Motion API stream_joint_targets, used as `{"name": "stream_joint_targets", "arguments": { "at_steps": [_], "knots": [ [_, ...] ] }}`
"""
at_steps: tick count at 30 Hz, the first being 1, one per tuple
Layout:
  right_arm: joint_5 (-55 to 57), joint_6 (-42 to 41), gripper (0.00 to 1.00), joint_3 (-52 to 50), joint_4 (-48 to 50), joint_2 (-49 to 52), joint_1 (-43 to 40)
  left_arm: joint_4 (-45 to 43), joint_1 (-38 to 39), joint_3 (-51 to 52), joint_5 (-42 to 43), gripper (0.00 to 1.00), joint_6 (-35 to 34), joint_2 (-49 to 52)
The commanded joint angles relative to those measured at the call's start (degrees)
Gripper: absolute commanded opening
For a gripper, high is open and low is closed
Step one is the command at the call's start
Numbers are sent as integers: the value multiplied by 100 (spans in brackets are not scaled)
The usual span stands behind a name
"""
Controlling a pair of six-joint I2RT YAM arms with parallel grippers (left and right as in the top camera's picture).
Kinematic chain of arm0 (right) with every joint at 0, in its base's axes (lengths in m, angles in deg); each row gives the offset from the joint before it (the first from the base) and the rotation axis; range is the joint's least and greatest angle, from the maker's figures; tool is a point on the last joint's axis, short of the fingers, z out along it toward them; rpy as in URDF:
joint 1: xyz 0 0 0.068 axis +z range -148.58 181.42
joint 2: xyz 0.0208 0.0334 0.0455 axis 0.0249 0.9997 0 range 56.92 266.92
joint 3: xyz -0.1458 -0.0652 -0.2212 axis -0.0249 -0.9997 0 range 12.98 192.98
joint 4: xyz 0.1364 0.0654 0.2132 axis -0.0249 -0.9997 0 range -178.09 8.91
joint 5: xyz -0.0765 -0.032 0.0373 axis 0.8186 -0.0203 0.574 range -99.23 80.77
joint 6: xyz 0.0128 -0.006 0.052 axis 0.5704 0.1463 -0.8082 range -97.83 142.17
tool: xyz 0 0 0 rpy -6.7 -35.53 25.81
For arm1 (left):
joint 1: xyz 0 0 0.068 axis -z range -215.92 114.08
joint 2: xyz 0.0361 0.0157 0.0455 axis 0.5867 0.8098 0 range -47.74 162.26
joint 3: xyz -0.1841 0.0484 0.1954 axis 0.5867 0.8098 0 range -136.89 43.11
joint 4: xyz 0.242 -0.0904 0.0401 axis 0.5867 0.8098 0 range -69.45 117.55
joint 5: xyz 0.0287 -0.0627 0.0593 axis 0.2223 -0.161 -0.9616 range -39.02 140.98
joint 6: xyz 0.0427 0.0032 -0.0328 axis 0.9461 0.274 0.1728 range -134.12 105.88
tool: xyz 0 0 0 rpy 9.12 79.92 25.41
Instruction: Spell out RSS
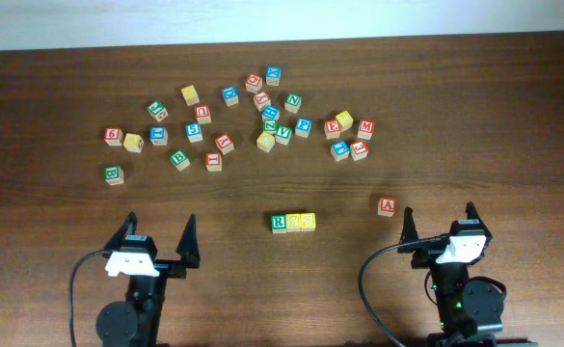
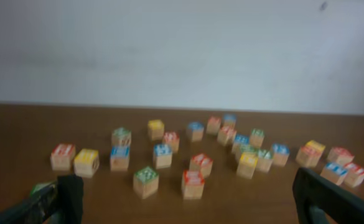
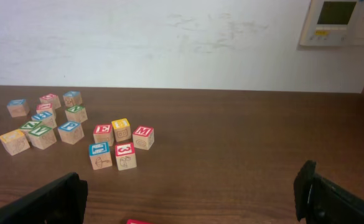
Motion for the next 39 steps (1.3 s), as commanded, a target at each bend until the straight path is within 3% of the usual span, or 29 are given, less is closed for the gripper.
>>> {"name": "stream_joint_targets", "arguments": {
  "at_steps": [1, 10, 39],
  "knots": [
    [85, -26, 98, -31, -44, -48, -28, 546, -35, 17, -673, 99, -92, -35],
    [87, -26, 98, -31, -44, -48, -28, 564, -35, 20, -1047, 99, 638, -35],
    [116, -20, 98, -31, -46, -50, -33, 555, -35, 20, -1027, 99, 636, -33]
  ]
}}
